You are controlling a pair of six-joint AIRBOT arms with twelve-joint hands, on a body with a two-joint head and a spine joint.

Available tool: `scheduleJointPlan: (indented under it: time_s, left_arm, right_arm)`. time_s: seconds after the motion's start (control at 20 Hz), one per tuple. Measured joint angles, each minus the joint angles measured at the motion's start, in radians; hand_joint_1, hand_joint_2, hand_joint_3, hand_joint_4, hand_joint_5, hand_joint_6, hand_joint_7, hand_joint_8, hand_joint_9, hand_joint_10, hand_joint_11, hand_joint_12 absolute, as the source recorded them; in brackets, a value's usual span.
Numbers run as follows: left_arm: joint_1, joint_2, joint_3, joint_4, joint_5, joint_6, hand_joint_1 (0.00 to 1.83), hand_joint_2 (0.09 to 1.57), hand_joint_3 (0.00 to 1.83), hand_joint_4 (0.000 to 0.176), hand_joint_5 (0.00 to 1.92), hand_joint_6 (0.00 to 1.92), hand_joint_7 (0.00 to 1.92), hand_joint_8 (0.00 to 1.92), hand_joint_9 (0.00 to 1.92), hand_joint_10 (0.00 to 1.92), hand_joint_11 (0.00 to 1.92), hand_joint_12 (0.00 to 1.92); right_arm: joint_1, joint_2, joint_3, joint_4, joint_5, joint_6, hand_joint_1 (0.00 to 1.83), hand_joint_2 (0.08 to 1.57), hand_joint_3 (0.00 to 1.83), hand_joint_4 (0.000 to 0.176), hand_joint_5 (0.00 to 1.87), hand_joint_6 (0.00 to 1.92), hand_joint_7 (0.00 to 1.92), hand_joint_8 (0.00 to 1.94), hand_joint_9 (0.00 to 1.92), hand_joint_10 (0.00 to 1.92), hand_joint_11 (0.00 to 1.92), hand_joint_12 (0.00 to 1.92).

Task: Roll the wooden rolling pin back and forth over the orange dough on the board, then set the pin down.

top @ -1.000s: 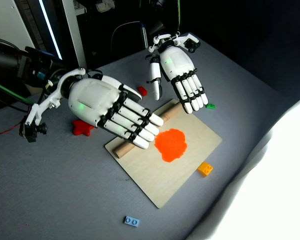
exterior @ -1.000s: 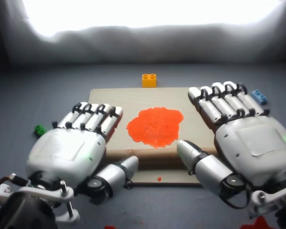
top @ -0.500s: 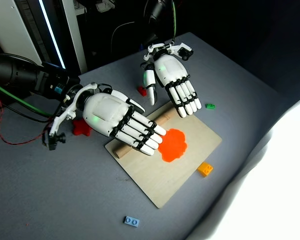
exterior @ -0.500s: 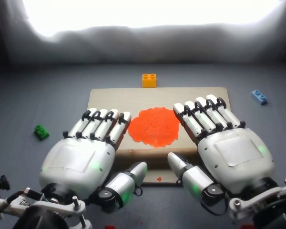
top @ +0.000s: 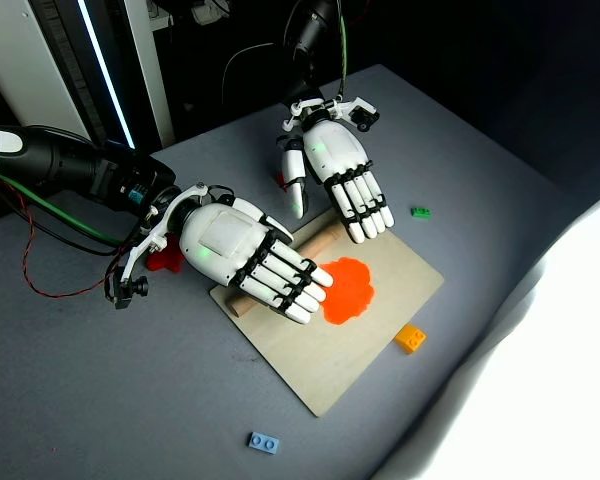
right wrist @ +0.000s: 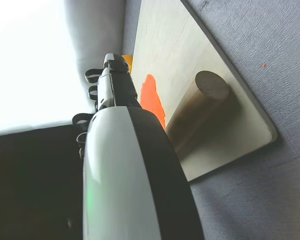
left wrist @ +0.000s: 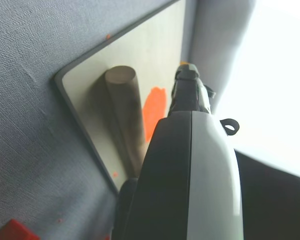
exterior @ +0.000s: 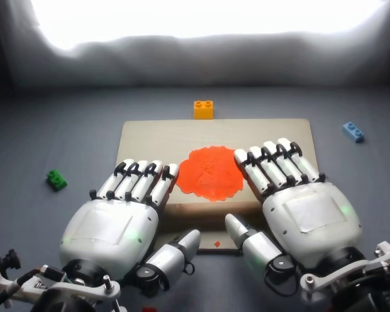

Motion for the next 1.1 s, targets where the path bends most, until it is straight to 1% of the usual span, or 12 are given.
scheduleJointPlan:
  time_s: [0.3, 0.4, 0.6, 1.05, 1.1]
  left_arm:
    - [0.007, -0.025, 0.031, 0.006, 0.0, -0.015, 0.0, 1.41, 0.02, 0.0, 0.0, 0.0, 0.0, 0.0, 0.0, 0.0, 0.0, 0.0]
    - [0.007, -0.032, 0.036, 0.005, 0.001, -0.018, 0.0, 1.41, 0.02, 0.0, 0.0, 0.0, 0.0, 0.0, 0.0, 0.0, 0.0, 0.0]
    - [0.009, -0.044, 0.067, 0.026, 0.007, -0.047, 0.0, 1.41, 0.02, 0.0, 0.0, 0.0, 0.0, 0.0, 0.0, 0.0, 0.0, 0.0]
    - [0.009, -0.063, 0.121, 0.062, 0.028, -0.09, 0.0, 1.42, 0.02, 0.0, 0.0, 0.0, 0.0, 0.0, 0.0, 0.0, 0.0, 0.0]
    - [0.009, -0.068, 0.13, 0.076, 0.033, -0.093, 0.0, 1.42, 0.02, 0.0, 0.0, 0.0, 0.0, 0.0, 0.0, 0.0, 0.0, 0.0]
  right_arm:
    - [-0.004, -0.023, 0.026, 0.019, -0.018, -0.005, 0.0, 1.42, 0.01, 0.0, 0.09, 0.01, 0.11, 0.01, 0.05, 0.01, 0.0, 0.0]
    - [-0.004, -0.032, 0.04, 0.03, -0.023, -0.007, 0.0, 1.42, 0.01, 0.0, 0.08, 0.0, 0.09, 0.0, 0.03, 0.0, 0.0, 0.0]
    - [-0.004, -0.044, 0.057, 0.037, -0.024, -0.008, 0.0, 1.4, 0.0, 0.0, 0.07, 0.0, 0.08, 0.0, 0.02, 0.0, 0.0, 0.0]
    - [-0.004, -0.054, 0.072, 0.036, -0.041, -0.007, 0.0, 1.41, 0.01, 0.0, 0.08, 0.01, 0.09, 0.01, 0.04, 0.01, 0.0, 0.0]
    - [-0.004, -0.054, 0.074, 0.036, -0.042, -0.007, 0.0, 1.41, 0.01, 0.0, 0.08, 0.01, 0.09, 0.01, 0.04, 0.01, 0.0, 0.0]
